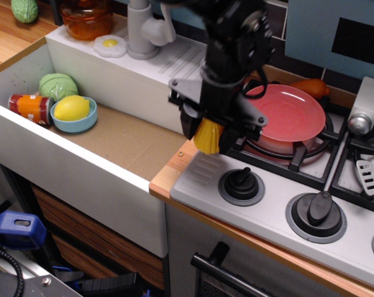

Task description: Put corn on plate

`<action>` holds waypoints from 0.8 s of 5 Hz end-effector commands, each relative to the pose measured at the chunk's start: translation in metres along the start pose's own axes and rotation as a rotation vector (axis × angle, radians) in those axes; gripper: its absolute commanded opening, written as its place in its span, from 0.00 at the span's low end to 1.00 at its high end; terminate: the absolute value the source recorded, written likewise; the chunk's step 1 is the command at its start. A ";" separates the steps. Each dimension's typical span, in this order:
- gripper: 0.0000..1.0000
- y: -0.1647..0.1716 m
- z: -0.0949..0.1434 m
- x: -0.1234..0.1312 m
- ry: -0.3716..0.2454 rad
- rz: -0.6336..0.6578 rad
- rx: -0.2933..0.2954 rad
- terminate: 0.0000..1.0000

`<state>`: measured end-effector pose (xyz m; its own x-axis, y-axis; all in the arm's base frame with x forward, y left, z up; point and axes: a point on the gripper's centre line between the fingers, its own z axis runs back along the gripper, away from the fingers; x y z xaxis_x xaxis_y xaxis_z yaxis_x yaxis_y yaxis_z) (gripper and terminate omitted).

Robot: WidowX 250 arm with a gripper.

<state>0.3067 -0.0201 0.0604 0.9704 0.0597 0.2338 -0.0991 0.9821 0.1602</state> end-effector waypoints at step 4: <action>1.00 -0.043 0.012 0.062 -0.130 -0.139 -0.076 0.00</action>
<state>0.3627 -0.0625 0.0658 0.9494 -0.1034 0.2966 0.0657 0.9887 0.1345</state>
